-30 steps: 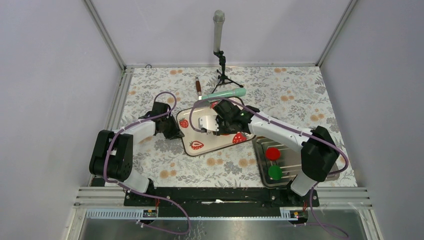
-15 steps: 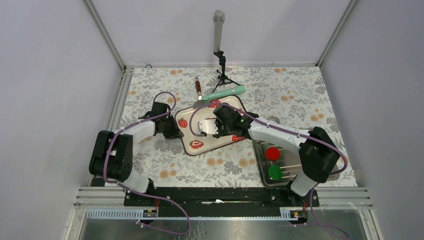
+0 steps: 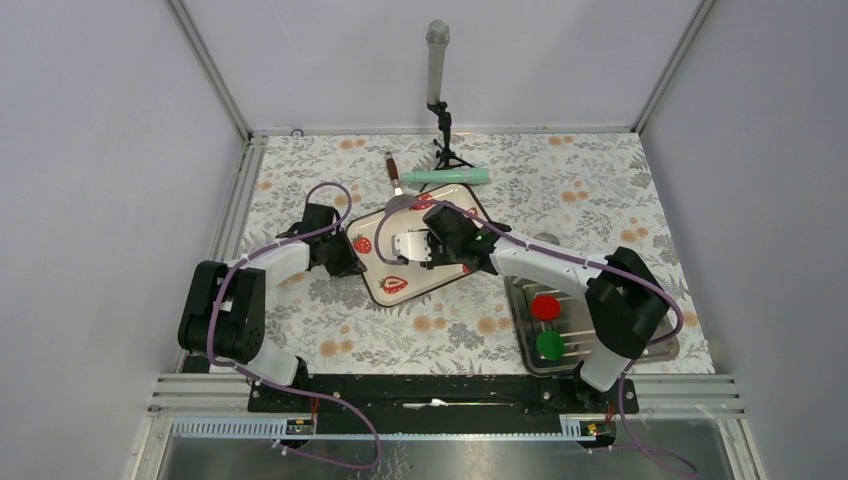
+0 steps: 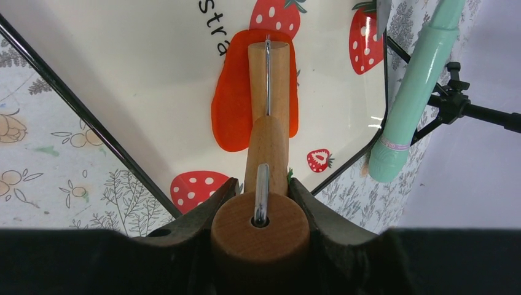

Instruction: Roll out the dumpling wrappers from the dough

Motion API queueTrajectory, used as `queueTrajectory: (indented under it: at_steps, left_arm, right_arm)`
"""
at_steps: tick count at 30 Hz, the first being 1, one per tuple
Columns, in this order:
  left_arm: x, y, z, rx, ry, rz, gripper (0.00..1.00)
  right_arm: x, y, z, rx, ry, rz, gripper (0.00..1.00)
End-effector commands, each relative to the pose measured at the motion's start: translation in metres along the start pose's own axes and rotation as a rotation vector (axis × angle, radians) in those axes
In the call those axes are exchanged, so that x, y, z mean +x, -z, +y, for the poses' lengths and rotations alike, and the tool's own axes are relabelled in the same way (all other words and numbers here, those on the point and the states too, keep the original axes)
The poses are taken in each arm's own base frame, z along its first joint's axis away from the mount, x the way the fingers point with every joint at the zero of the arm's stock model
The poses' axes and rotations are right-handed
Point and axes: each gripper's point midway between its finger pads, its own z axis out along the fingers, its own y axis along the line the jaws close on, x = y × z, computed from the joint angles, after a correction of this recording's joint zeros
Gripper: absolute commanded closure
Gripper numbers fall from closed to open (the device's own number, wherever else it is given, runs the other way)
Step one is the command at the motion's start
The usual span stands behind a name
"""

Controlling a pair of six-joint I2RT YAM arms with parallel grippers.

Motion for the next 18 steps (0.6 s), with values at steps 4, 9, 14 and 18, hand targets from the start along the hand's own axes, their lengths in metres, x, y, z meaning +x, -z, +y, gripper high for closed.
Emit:
queueTrajectory:
  at_steps: [4, 9, 14, 18]
  left_arm:
    - [0.019, -0.001, 0.014, -0.045, -0.043, 0.069, 1.00]
    - [0.019, 0.000, 0.012, -0.045, -0.073, 0.081, 1.00]
    - [0.026, 0.002, 0.007, -0.043, -0.157, 0.131, 1.00]
    - [0.033, 0.004, 0.010, -0.069, -0.214, 0.185, 1.00]
  right_arm:
    - [0.019, -0.019, 0.043, -0.174, -0.069, 0.056, 1.00]
    - [0.015, -0.002, 0.056, -0.218, -0.116, 0.044, 1.00]
    - [0.005, 0.022, 0.051, -0.216, -0.133, 0.025, 1.00]
    - [-0.010, 0.042, 0.048, -0.219, -0.151, -0.012, 1.00]
